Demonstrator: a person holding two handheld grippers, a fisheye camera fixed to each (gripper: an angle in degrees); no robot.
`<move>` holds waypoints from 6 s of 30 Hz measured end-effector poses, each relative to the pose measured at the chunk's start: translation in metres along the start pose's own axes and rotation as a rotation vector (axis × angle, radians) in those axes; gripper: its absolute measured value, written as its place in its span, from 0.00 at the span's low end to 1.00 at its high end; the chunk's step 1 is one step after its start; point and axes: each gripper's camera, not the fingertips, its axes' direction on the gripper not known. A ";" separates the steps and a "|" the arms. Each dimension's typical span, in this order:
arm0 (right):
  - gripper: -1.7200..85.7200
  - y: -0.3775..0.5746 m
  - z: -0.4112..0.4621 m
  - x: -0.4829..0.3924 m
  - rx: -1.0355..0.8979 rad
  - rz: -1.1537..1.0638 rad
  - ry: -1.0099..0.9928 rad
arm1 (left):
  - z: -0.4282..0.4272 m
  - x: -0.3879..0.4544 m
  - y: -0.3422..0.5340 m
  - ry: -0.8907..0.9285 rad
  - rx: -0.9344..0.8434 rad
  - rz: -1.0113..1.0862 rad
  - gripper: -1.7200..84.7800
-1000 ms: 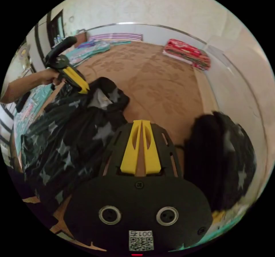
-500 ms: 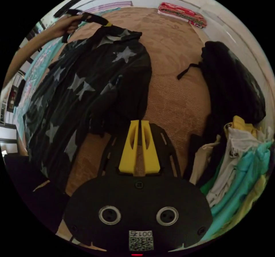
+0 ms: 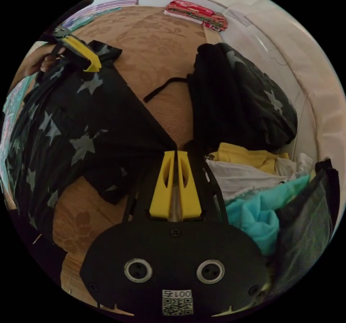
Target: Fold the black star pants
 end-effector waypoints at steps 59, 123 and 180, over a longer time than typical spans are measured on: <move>0.19 0.365 0.168 -0.002 0.346 0.759 -0.706 | 0.139 0.139 -0.223 0.770 -0.062 0.887 0.00; 0.08 0.273 0.073 -0.230 0.193 0.006 -0.248 | 0.227 -0.133 -0.178 0.141 -0.222 0.004 0.12; 0.02 0.036 0.022 -0.273 0.160 0.218 -0.363 | 0.388 -0.281 0.251 0.407 0.035 -0.110 0.07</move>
